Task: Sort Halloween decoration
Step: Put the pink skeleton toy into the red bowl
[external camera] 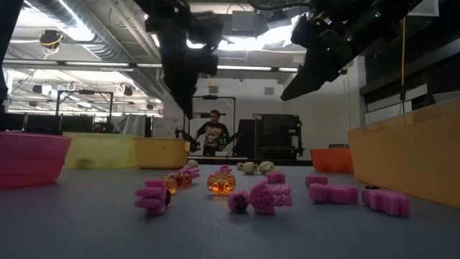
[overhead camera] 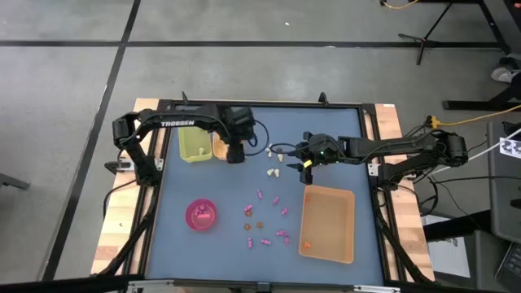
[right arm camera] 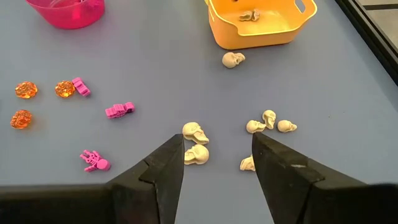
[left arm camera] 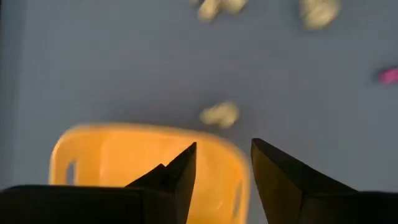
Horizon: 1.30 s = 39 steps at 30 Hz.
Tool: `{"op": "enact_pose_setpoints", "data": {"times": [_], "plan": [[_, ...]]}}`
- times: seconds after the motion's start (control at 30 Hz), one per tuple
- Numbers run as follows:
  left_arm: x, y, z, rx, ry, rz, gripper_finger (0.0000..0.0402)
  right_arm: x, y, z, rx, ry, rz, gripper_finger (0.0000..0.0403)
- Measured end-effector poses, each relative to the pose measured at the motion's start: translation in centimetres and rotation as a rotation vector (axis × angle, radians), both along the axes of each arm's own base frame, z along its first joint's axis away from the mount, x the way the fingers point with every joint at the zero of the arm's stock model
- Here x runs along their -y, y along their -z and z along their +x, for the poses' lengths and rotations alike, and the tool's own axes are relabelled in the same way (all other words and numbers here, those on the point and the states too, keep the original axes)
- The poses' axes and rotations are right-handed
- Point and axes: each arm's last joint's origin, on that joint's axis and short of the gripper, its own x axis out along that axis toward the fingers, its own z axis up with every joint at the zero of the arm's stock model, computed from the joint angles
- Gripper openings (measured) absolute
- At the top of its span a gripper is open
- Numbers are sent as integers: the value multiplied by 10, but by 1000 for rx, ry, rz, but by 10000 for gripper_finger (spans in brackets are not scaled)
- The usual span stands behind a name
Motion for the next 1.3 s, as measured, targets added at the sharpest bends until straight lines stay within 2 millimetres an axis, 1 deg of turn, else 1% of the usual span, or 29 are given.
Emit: {"op": "enact_pose_setpoints", "data": {"times": [0.23, 0.37, 0.57, 0.7, 0.83, 1.03, 1.3], "plan": [[38, -6, 25, 166, 146, 0, 136, 0, 0, 0, 0, 0, 0, 186], [61, -8, 33, 221, 292, -1, 135, 0, 0, 0, 0, 0, 0, 186], [92, -11, 43, 294, 480, 57, 135, 0, 0, 0, 0, 0, 0, 186], [109, -1, 44, 334, 596, 100, 135, 0, 0, 0, 0, 0, 0, 186], [121, 16, 42, 366, 678, 134, 135, 0, 0, 0, 0, 0, 0, 186], [131, 45, 31, 352, 682, 109, 135, 0, 0, 0, 0, 1, 0, 186], [148, 60, 21, 313, 466, -50, 135, 0, 0, 0, 0, 0, 0, 186]]}}
